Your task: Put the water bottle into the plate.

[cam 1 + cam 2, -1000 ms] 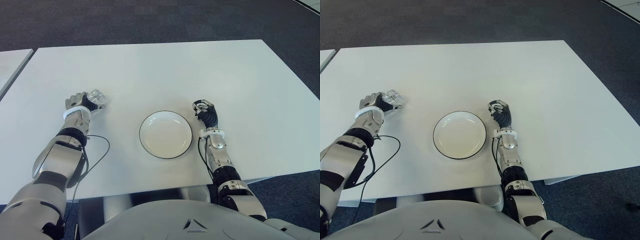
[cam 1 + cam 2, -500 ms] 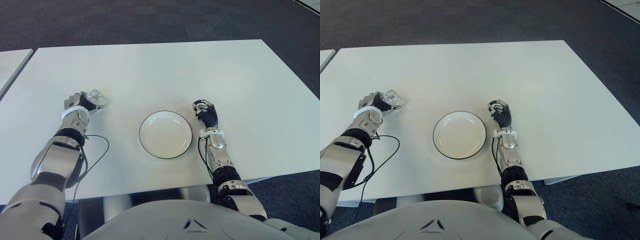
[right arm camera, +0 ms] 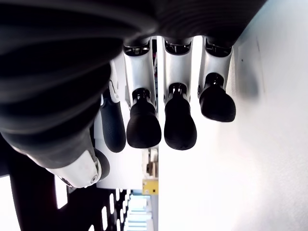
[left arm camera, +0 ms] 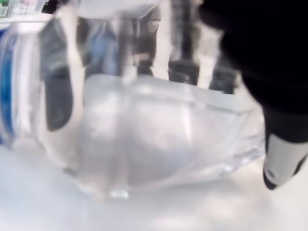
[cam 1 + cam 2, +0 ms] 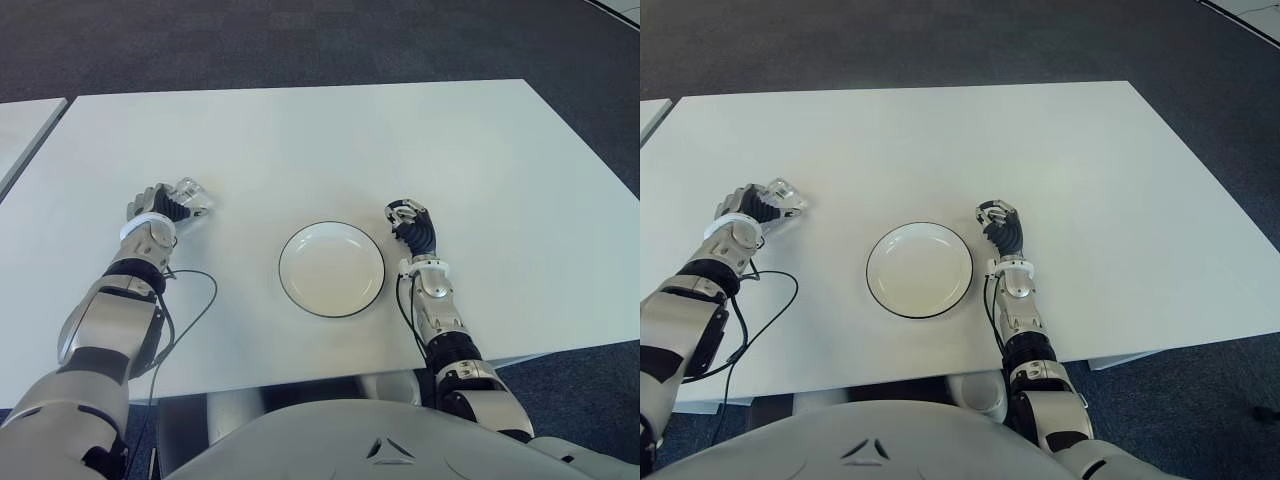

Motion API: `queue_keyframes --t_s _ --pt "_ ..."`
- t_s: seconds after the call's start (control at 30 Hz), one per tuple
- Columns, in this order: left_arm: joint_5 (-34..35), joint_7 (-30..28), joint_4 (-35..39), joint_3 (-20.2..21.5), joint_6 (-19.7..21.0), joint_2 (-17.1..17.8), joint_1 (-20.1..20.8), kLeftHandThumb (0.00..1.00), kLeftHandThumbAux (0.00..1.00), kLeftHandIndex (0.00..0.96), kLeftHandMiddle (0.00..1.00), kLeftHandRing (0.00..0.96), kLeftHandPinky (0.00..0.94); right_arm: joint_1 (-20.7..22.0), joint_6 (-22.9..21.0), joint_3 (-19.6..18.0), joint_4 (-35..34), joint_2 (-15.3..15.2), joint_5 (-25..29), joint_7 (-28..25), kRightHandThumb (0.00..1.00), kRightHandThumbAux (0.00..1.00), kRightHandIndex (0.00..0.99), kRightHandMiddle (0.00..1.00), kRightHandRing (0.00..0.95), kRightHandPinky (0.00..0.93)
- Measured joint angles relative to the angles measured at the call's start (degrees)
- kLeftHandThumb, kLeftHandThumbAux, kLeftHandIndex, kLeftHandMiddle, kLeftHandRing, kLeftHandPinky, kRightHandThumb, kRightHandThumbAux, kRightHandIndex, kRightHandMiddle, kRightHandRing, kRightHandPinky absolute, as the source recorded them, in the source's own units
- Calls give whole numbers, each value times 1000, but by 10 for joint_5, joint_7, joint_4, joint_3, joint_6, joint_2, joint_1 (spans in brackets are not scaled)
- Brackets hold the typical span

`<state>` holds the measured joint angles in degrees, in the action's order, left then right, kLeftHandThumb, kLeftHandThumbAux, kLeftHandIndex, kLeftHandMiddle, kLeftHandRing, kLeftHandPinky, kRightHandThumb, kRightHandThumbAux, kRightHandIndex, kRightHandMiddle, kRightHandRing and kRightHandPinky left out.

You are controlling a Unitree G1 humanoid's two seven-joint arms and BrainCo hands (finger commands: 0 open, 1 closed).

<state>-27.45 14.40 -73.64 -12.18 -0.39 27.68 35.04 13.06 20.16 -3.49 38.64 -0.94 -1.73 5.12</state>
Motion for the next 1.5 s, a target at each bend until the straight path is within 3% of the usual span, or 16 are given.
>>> queue_keyframes --t_s 0.87,1.07,1.5 --pt "21 -5 55 5 -46 12 -17 749 699 443 858 860 840 4 0 -1 6 -2 0 1 701 728 439 813 790 780" --pt "21 -18 138 -1 -46 15 -43 749 699 443 862 860 833 7 1 -1 7 -2 0 1 701 728 439 811 788 783" --pt "3 -35 428 1 22 16 -129 748 700 442 851 838 758 14 12 0 18 -3 -1 0 702 728 439 806 786 783"
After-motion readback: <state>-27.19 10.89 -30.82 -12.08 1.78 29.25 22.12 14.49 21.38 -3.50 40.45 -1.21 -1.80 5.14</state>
